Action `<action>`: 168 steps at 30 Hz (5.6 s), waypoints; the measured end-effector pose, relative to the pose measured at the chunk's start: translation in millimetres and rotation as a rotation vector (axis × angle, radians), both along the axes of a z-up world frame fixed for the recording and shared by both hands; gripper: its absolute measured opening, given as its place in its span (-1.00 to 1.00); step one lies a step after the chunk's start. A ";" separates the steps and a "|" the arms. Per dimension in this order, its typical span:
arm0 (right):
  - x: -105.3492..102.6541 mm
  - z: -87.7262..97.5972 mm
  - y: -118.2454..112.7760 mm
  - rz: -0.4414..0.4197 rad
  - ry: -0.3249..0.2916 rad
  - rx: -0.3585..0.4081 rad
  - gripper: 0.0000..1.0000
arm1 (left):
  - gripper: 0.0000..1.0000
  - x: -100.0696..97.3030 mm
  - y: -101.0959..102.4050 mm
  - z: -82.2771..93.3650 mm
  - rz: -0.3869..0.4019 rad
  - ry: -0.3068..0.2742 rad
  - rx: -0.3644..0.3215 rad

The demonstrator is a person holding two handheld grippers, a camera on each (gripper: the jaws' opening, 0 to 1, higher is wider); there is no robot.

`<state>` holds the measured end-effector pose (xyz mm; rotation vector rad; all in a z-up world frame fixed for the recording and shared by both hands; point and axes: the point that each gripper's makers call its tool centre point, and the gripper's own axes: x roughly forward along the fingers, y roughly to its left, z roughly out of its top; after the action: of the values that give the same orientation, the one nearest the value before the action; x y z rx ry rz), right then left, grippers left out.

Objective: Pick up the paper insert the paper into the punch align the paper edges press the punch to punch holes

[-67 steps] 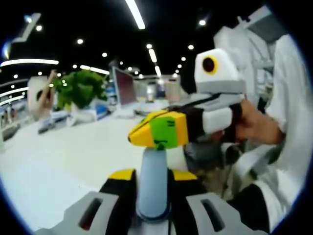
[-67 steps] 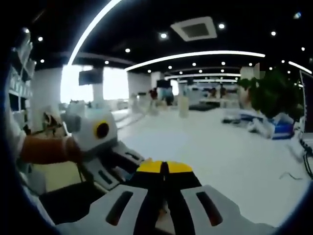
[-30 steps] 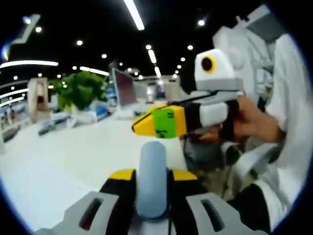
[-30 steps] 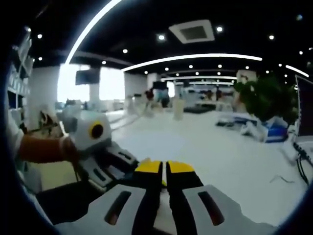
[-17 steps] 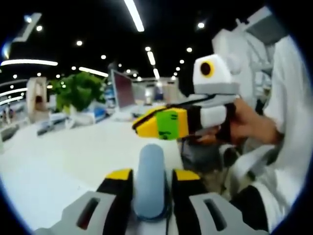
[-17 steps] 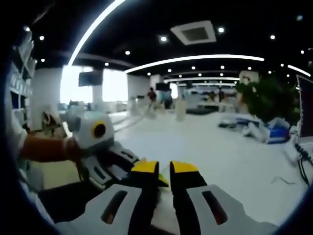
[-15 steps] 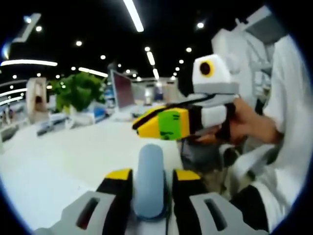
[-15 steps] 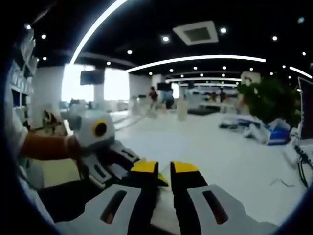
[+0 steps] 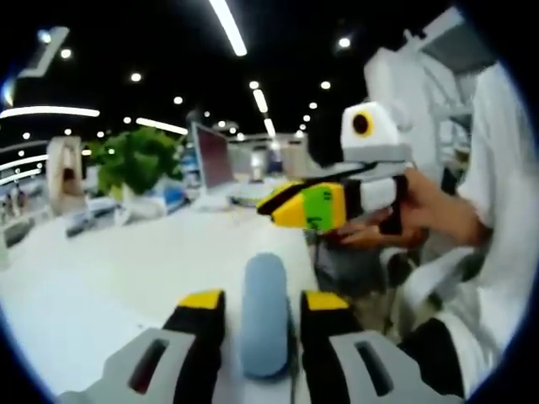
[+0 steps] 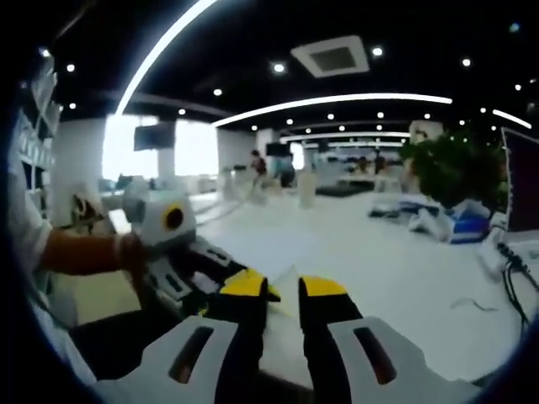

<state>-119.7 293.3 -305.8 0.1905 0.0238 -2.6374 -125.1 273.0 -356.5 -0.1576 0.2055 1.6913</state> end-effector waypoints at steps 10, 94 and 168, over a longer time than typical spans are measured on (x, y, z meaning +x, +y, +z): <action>4.7 1.9 13.2 0.013 -0.004 -0.073 -0.59 | -0.23 -1.3 -10.5 24.8 0.011 -0.001 0.030; -4.2 -56.9 -48.2 0.697 -0.080 0.180 -0.34 | -0.21 -104.3 -170.1 -15.9 0.415 -0.056 -0.050; -125.8 -63.1 -38.2 0.291 -0.162 0.144 -0.53 | -0.31 -102.5 -169.6 -14.8 0.410 -0.057 -0.036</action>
<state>-245.5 255.1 -368.9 0.4163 0.1747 -2.3239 -227.6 103.4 -371.3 -0.2902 0.1686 2.0876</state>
